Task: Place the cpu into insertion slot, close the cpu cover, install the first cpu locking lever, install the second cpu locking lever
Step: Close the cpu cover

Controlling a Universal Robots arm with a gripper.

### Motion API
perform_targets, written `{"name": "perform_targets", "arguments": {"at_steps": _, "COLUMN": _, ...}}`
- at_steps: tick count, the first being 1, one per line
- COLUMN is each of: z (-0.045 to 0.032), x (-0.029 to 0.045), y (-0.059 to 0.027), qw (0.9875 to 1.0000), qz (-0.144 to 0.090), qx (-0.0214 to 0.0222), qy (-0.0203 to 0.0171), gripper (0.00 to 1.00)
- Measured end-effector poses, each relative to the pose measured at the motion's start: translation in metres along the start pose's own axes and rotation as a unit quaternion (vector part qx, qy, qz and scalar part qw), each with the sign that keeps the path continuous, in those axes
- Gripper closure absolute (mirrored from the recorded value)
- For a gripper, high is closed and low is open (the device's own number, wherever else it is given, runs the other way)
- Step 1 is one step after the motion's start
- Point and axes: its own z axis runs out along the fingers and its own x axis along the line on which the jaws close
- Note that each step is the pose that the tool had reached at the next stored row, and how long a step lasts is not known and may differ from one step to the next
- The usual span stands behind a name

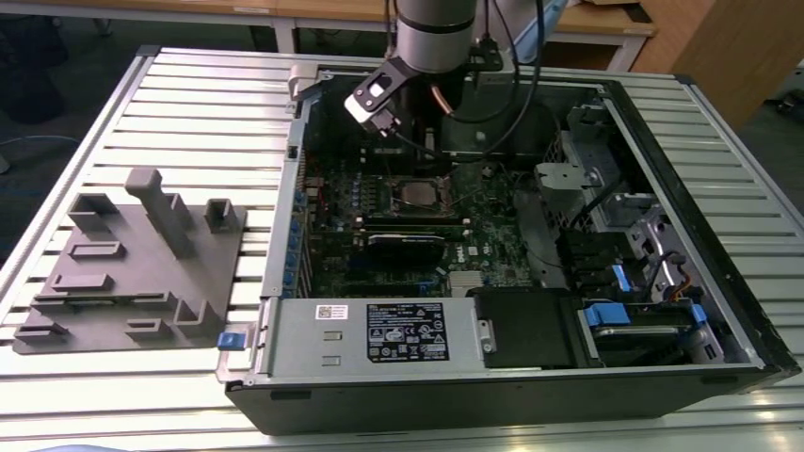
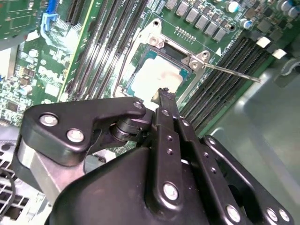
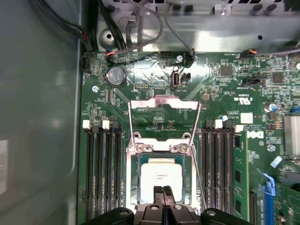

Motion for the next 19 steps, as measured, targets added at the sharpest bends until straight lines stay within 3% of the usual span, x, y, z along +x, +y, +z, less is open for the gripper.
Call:
{"name": "perform_targets", "arguments": {"at_steps": 7, "z": -0.0131, "x": 0.0000, "y": 0.0007, "qw": 1.0000, "qz": 0.000, "qx": 0.0000, "qy": 0.0000, "gripper": 0.90}}
{"name": "perform_targets", "arguments": {"at_steps": 19, "z": -0.0133, "x": 0.0000, "y": 0.0007, "qw": 1.0000, "qz": 0.000, "qx": 0.0000, "qy": 0.0004, "gripper": 0.90}}
